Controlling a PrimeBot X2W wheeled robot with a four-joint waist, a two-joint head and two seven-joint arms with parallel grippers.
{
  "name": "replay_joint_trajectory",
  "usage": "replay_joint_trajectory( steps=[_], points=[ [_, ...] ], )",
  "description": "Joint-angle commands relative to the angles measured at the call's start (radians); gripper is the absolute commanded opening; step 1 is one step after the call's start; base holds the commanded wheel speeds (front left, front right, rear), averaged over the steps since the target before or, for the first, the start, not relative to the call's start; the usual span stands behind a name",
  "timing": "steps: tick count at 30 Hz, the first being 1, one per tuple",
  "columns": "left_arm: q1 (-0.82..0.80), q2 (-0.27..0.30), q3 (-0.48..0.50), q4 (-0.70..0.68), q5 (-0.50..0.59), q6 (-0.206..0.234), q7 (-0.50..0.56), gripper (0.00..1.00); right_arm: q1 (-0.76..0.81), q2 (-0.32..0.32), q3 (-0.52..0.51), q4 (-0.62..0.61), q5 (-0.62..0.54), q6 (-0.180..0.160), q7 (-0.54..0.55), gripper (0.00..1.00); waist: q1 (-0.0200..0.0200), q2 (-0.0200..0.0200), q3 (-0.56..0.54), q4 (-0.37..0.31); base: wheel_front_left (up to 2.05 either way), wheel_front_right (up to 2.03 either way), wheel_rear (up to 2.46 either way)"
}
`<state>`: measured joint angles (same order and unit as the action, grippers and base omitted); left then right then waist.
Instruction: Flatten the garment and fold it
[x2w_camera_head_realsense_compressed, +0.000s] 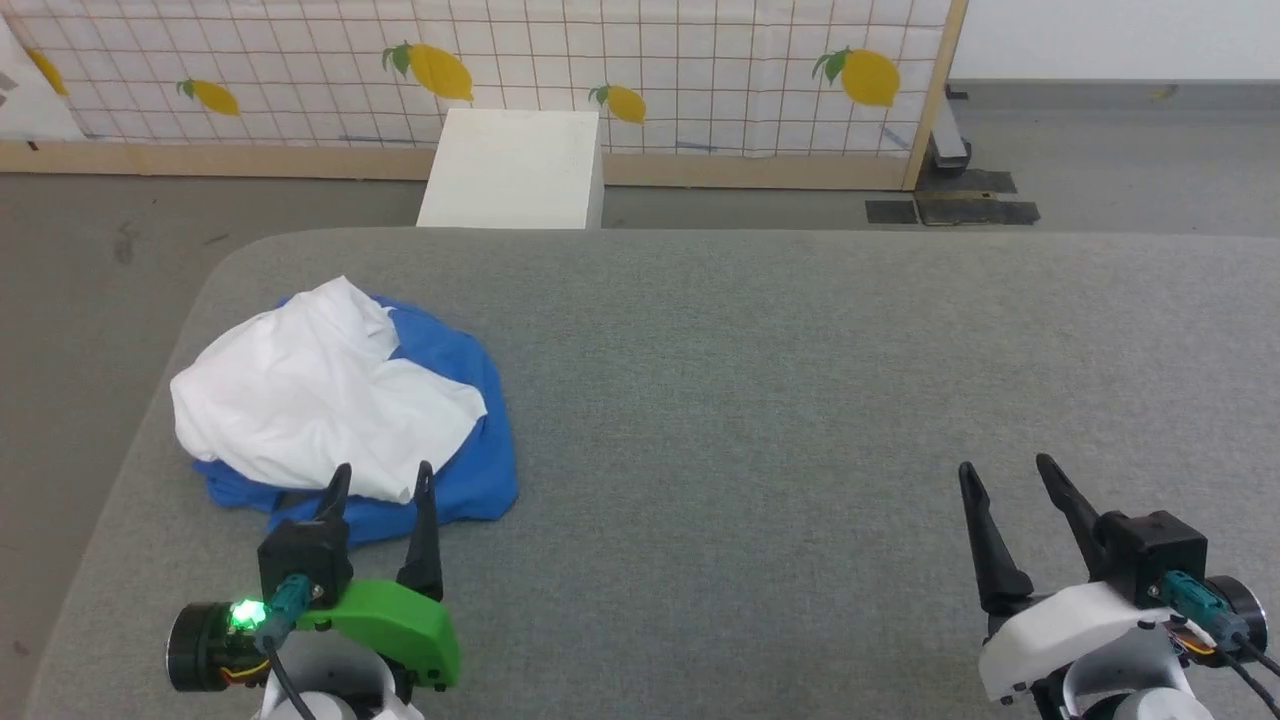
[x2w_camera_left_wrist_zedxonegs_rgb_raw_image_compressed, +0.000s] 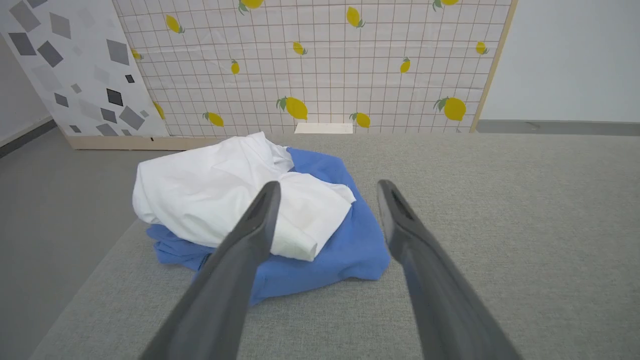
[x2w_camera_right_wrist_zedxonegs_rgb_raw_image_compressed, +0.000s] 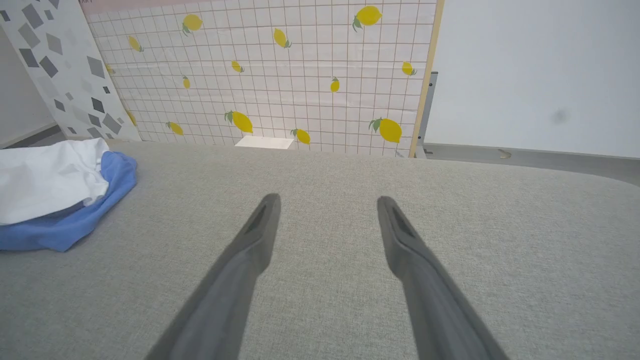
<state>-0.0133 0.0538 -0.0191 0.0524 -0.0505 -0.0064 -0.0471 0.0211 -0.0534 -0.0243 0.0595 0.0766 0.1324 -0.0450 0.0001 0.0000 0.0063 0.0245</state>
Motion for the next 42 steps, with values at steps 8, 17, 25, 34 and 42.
replay_joint_trajectory(
  steps=[8, 17, 25, 34, 42],
  points=[
    [-0.013, 0.001, 0.003, 0.012, -0.021, 0.012, -0.025, 1.0, -0.007, 0.001, -0.004, 0.025, 0.015, 0.0, -0.026, 1.0, -0.0001, 0.0, 0.007, 0.05, 0.0, 0.0, 0.0],
    [-0.012, 0.0, 0.003, 0.024, -0.026, 0.016, -0.044, 1.0, -0.01, 0.001, -0.005, 0.04, 0.017, -0.001, -0.045, 1.0, -0.0001, 0.0, 0.011, 0.112, 0.0, 0.0, 0.0],
    [-0.007, 0.0, 0.003, 0.036, -0.033, 0.02, -0.06, 1.0, -0.011, 0.001, -0.003, 0.056, 0.019, -0.001, -0.062, 1.0, -0.0001, 0.0, 0.014, 0.18, 0.0, 0.0, 0.0],
    [0.0, 0.0, 0.006, 0.047, -0.037, 0.023, -0.079, 1.0, -0.021, 0.002, 0.002, 0.078, 0.009, -0.001, -0.069, 1.0, -0.0001, 0.0, 0.019, 0.245, 0.0, 0.0, 0.0],
    [0.0, -0.001, 0.009, 0.062, -0.04, 0.026, -0.095, 1.0, -0.02, 0.002, 0.006, 0.088, -0.005, -0.001, -0.071, 1.0, -0.0001, 0.0, 0.019, 0.299, 0.0, 0.0, 0.0]
  ],
)
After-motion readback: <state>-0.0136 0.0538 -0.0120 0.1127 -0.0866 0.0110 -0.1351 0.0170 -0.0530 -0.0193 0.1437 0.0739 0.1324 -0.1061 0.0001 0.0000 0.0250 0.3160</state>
